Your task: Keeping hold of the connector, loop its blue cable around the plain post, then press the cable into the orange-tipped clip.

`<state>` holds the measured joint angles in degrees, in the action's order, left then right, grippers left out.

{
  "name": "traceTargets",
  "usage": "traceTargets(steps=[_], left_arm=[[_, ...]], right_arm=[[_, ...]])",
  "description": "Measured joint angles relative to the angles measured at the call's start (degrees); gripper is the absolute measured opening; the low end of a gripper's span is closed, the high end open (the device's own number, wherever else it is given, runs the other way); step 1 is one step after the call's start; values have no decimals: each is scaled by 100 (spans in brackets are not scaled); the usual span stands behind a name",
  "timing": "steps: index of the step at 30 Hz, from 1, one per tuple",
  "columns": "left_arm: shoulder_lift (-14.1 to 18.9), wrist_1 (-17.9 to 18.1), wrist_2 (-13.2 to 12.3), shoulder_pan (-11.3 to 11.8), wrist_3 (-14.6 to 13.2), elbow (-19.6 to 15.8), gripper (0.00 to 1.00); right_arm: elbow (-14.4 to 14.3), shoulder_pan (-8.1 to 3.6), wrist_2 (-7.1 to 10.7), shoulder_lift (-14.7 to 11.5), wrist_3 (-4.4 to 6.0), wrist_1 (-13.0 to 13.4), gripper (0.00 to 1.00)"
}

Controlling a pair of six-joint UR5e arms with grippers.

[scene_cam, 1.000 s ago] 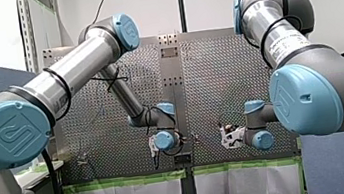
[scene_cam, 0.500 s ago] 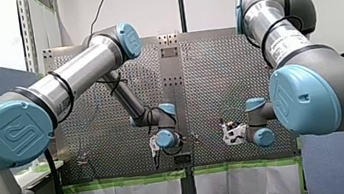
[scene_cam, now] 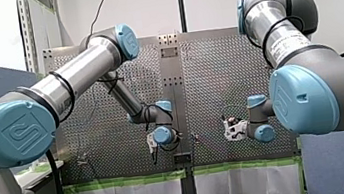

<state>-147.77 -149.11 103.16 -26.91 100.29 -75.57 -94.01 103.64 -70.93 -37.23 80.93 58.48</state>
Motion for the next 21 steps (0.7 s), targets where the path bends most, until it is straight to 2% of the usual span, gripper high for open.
traceTargets(steps=[4,11,21], left_arm=[[0,-8,-2,15,-1,24,6],[-1,-53,14,51,-27,73,8],[0,-93,72,85,-100,80,8]], right_arm=[[117,-12,35,97,-3,-47,0],[436,-18,33,417,-201,-373,0],[792,-30,43,506,-168,-607,0]])
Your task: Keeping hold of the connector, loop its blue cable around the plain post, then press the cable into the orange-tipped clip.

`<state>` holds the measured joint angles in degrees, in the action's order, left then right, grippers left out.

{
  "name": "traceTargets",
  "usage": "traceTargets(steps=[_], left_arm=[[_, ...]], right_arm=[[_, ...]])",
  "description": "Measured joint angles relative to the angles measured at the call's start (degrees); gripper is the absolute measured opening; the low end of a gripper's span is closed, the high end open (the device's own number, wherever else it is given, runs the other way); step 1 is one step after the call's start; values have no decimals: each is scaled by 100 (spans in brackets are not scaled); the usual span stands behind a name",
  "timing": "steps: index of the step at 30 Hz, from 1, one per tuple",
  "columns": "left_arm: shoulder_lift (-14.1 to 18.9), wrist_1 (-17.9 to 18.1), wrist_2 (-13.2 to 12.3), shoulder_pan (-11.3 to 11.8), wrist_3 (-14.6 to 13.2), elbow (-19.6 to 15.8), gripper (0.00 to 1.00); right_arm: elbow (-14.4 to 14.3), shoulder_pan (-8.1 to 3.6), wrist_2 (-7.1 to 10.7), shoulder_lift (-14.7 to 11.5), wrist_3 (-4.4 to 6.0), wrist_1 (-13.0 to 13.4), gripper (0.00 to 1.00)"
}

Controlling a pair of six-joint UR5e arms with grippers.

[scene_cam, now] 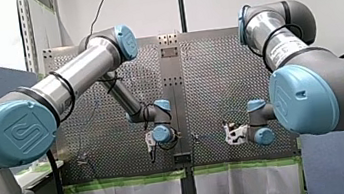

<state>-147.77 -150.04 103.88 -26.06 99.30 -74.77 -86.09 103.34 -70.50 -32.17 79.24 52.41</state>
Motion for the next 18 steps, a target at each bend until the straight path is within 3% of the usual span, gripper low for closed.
traceTargets(steps=[3,4,5,6,8,9,11,18], left_arm=[[0,-44,20,8,-46,0,16],[0,-60,20,8,-60,0,23],[0,-77,19,9,-73,0,38],[0,-89,18,9,-80,0,38],[1,-127,17,9,-97,0,65],[2,-156,19,10,-117,0,65],[1,-245,24,10,-192,-3,100],[7,-594,-35,-4,-531,-8,100]], right_arm=[[66,-3,0,15,-1,-27,0],[75,-3,1,19,-1,-25,0],[84,-3,1,25,-3,-22,0],[88,-4,1,29,-6,-21,0],[92,-5,1,38,-13,-21,0],[93,-6,1,42,-16,-19,0],[94,-8,3,45,-16,-15,0],[96,-7,31,53,-19,-7,0]])
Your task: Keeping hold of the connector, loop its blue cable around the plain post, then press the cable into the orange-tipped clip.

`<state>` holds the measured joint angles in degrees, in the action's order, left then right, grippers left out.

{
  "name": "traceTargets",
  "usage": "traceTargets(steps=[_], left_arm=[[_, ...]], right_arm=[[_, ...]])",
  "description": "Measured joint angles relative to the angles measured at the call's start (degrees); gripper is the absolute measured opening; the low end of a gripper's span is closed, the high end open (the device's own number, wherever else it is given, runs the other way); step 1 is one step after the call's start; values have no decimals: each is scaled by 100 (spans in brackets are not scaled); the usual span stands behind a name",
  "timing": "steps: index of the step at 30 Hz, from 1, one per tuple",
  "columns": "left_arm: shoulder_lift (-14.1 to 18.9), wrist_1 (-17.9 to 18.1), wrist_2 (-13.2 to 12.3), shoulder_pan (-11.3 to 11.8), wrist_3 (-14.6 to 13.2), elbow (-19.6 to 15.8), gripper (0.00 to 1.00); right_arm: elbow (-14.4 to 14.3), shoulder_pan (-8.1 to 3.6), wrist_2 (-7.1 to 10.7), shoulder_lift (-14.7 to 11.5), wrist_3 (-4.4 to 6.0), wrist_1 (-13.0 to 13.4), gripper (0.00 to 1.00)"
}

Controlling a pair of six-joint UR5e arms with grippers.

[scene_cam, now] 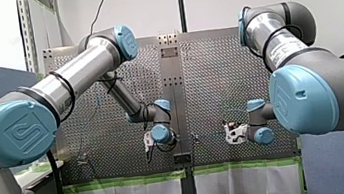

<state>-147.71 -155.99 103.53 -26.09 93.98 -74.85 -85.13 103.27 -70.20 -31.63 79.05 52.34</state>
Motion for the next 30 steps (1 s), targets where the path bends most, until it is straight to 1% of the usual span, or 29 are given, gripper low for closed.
traceTargets(steps=[6,9,14,20,23,26,30], left_arm=[[36,-284,-108,-66,-287,-91,100],[144,-305,-206,-115,-437,-217,100],[404,-99,-381,-207,-711,-487,100],[715,208,-430,-337,-978,-799,100],[870,347,-467,-417,-1021,-953,100],[989,401,-481,-510,-1040,-1110,100],[1037,416,-482,-610,-1047,-1315,100]], right_arm=[[0,2,5,5,6,-9,0],[0,4,5,9,9,-16,0],[0,22,13,11,21,-27,0],[0,33,46,18,7,-94,0],[0,36,51,19,-5,-124,0],[0,37,52,20,-11,-141,0],[-1,39,54,24,-17,-155,0]])
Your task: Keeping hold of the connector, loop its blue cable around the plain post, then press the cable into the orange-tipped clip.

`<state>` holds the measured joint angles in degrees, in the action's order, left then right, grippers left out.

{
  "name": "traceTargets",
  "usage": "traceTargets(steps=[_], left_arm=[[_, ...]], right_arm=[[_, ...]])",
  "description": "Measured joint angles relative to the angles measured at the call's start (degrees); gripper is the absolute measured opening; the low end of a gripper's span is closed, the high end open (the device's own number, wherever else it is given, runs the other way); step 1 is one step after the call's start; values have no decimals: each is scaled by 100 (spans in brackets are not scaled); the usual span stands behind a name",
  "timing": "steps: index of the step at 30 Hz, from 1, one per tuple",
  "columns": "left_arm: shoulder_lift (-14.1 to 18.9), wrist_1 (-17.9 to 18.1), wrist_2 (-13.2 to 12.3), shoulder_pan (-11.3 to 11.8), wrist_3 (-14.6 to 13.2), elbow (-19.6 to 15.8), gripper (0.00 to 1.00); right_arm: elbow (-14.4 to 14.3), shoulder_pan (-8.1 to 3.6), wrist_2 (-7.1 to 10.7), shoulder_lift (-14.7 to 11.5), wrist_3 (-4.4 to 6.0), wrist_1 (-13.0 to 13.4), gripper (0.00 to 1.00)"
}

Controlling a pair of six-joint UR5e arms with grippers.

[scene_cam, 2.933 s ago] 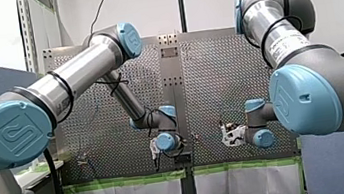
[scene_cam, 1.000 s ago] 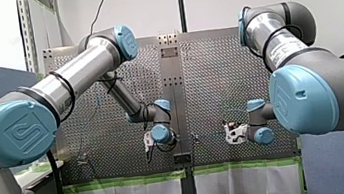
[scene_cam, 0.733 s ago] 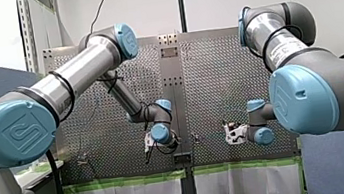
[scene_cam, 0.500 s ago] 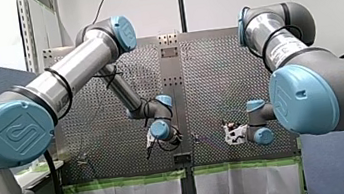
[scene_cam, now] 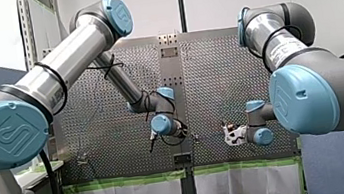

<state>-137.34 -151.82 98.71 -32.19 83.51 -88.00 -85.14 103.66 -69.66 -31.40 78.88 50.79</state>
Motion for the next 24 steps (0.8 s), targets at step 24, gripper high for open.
traceTargets(steps=[24], left_arm=[[13,26,137,-249,-4,-558,100]], right_arm=[[-1,16,22,13,-11,-15,0]])
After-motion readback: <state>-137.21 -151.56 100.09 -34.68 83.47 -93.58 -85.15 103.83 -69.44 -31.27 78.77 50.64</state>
